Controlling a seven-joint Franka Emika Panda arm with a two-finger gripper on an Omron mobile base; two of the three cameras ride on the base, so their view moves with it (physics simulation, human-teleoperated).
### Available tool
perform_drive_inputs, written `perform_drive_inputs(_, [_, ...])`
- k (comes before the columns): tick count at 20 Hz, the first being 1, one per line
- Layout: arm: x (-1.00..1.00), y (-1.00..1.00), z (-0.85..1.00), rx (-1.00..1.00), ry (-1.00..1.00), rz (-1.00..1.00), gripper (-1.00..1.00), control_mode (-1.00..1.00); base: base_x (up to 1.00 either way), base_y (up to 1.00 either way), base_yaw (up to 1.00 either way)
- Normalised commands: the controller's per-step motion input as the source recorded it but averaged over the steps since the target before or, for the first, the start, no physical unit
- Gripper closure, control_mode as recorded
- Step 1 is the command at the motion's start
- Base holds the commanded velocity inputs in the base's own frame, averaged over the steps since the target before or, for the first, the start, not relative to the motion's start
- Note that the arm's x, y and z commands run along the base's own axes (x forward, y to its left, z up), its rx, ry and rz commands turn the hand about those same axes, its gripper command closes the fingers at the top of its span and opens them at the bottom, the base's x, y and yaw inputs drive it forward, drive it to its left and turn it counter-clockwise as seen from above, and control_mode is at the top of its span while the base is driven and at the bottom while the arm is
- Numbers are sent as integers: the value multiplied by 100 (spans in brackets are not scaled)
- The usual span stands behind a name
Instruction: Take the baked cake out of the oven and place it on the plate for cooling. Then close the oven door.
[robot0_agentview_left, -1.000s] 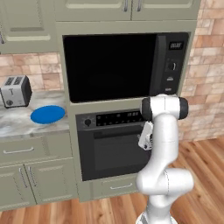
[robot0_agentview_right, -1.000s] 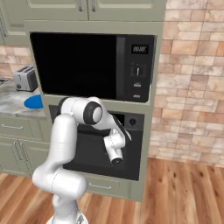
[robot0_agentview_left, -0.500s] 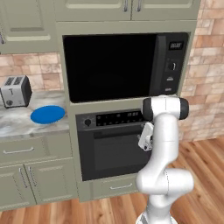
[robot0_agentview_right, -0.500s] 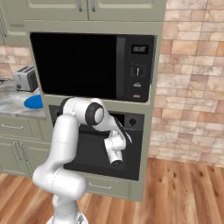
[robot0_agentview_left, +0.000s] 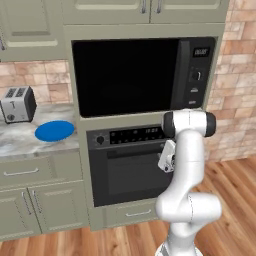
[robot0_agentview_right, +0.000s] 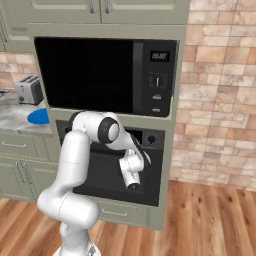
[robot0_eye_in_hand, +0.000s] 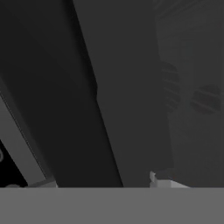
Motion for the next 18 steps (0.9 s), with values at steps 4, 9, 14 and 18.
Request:
perform_drive_inputs(4, [0,0,0,0,0,0,100,-100,0,0,0])
perform_drive_inputs(9, [-54,0,0,0,0,0,100,-100,0,0,0])
perform_drive_inputs(14, [-100,-15,0,0,0,0,100,-100,0,0,0])
perform_drive_inputs(18, [-78,-5,0,0,0,0,100,-100,0,0,0])
